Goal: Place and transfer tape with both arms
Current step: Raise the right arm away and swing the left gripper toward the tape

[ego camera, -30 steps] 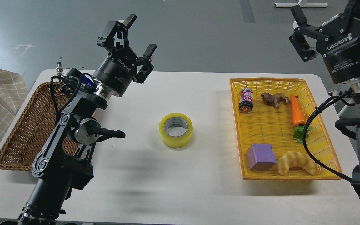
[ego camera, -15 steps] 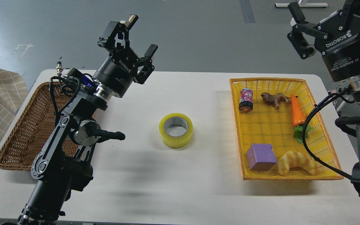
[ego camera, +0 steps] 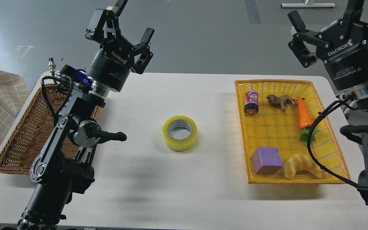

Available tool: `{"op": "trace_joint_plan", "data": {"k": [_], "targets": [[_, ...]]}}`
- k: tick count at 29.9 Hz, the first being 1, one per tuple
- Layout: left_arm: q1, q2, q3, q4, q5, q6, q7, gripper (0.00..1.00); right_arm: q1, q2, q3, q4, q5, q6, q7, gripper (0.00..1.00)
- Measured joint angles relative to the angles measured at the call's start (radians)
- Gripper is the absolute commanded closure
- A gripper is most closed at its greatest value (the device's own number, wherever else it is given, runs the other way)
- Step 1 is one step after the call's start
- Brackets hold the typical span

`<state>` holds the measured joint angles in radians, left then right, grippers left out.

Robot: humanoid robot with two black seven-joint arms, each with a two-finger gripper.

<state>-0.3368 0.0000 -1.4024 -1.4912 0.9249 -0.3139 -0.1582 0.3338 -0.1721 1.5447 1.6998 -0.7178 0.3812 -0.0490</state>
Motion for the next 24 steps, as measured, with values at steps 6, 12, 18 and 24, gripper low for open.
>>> {"op": "trace_joint_plan", "data": {"k": [6, 12, 18, 24], "targets": [[0.005, 0.000, -0.010, -0.055, -0.005, -0.021, -0.009, 0.02, -0.002, 0.001, 0.000, 0.001, 0.000, -0.001, 0.000, 0.00], [0.001, 0.000, 0.007, -0.060, 0.005, -0.017, -0.009, 0.02, -0.003, 0.000, 0.000, 0.001, 0.000, -0.001, 0.000, 0.00], [0.002, 0.052, 0.128, -0.042, 0.232, -0.014, 0.002, 0.02, -0.001, -0.007, -0.001, -0.009, -0.003, -0.001, 0.000, 0.00], [-0.015, 0.106, 0.221, -0.010, 0.607, 0.101, 0.005, 0.02, -0.002, -0.004, -0.001, -0.012, -0.003, -0.004, 0.000, 0.00]]}}
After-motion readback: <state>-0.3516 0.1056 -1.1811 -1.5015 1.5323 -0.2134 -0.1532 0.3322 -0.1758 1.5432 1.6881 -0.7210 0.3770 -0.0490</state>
